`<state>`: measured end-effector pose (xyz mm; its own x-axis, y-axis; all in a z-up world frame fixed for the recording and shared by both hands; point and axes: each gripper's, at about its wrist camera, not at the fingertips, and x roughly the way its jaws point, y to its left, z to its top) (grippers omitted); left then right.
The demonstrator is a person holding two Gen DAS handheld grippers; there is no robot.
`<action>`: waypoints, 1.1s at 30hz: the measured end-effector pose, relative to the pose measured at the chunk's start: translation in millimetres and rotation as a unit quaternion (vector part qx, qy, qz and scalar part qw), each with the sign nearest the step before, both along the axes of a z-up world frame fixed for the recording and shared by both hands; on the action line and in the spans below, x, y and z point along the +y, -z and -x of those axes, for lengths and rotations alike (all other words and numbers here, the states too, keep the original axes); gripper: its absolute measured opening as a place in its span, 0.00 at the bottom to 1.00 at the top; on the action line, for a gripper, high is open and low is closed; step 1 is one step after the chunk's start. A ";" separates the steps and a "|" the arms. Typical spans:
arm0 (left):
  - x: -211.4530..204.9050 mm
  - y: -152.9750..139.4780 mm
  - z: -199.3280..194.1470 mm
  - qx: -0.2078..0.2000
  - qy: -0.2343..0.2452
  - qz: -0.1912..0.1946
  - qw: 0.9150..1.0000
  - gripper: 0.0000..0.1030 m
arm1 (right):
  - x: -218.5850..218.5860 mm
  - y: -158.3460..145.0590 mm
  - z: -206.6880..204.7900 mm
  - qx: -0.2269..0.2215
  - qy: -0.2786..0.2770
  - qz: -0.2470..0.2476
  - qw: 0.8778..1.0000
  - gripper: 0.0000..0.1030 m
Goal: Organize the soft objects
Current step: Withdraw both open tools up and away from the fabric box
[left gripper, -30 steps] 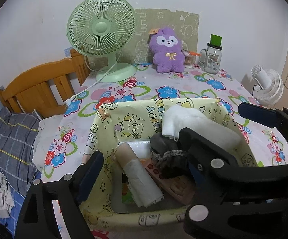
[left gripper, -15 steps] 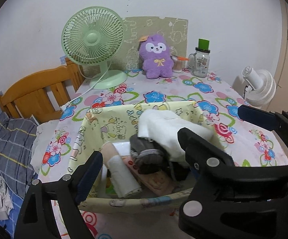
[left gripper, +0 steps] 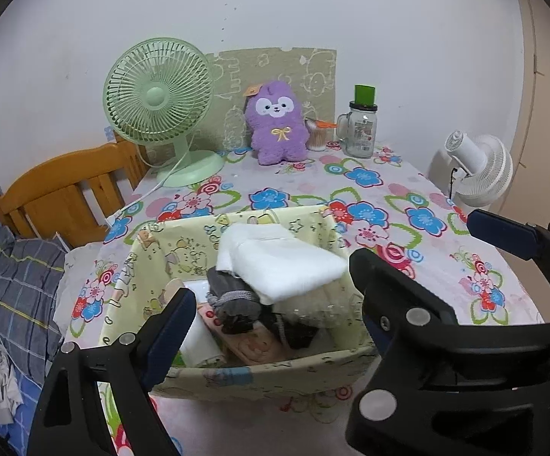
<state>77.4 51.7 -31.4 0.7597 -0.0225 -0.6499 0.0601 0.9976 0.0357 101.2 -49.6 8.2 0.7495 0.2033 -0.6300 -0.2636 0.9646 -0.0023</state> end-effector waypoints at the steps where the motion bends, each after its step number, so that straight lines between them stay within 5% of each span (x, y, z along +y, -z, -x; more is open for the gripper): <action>1: -2.8 -0.7 1.0 0.000 0.001 0.001 1.000 0.88 | -3.0 -0.6 1.7 -0.001 0.003 0.000 1.000 0.93; 33: -76.3 -23.1 46.3 -0.054 0.014 -0.008 0.998 0.99 | -100.9 -20.2 51.4 -0.045 0.075 -0.017 0.996 0.98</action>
<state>31.1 -24.6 -8.3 0.8246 -0.0348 -0.5647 0.0827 0.9948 0.0596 49.9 -150.5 28.4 0.8261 0.1044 -0.5538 -0.1159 0.9932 0.0143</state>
